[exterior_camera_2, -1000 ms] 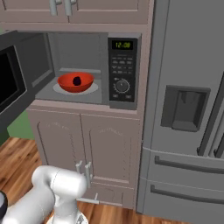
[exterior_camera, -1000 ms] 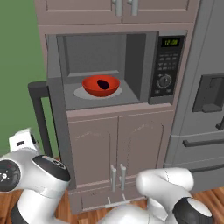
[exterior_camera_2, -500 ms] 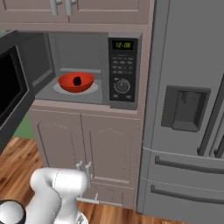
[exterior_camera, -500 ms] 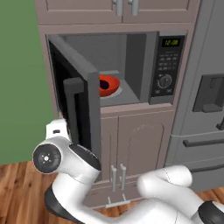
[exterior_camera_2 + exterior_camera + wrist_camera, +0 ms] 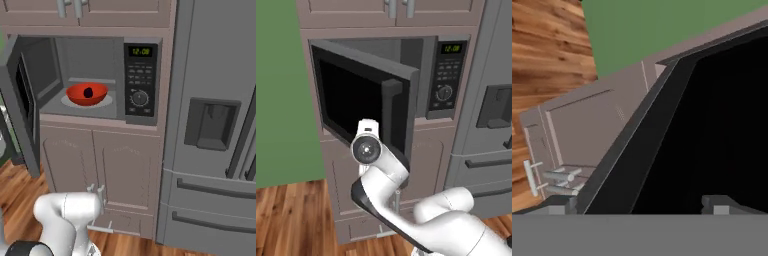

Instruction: Pick the eggplant from the sink and place it in the bowl. Then pick the bowl and place it in the microwave. Then close the microwave door and press the start button.

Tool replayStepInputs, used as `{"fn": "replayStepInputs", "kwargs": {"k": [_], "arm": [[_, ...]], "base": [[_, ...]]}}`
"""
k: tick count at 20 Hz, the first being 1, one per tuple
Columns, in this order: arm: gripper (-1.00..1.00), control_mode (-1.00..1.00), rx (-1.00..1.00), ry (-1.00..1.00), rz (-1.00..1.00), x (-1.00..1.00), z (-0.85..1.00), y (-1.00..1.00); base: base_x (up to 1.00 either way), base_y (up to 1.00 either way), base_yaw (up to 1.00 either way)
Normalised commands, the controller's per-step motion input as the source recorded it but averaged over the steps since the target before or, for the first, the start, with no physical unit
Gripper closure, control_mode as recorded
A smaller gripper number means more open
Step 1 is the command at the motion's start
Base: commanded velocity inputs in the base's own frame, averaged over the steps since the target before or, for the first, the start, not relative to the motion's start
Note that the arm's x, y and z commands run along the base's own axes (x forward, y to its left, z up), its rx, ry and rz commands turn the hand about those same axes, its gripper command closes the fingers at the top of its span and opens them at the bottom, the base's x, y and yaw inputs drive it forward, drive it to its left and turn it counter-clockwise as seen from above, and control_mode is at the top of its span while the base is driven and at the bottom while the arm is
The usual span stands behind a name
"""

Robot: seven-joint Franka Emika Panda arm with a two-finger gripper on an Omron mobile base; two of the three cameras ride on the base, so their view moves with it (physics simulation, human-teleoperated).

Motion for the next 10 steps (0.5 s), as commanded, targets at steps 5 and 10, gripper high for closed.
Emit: {"fn": "replayStepInputs", "kwargs": {"k": [5, 10], "arm": [[-1.00, -1.00, 0.07, -0.03, -0.05, 0.98, 0.14, -1.00], [-1.00, -1.00, 0.08, -0.06, -0.04, 1.00, 0.23, -0.92]], "base": [[0.00, 0.00, 0.00], [0.00, 0.00, 0.00]]}}
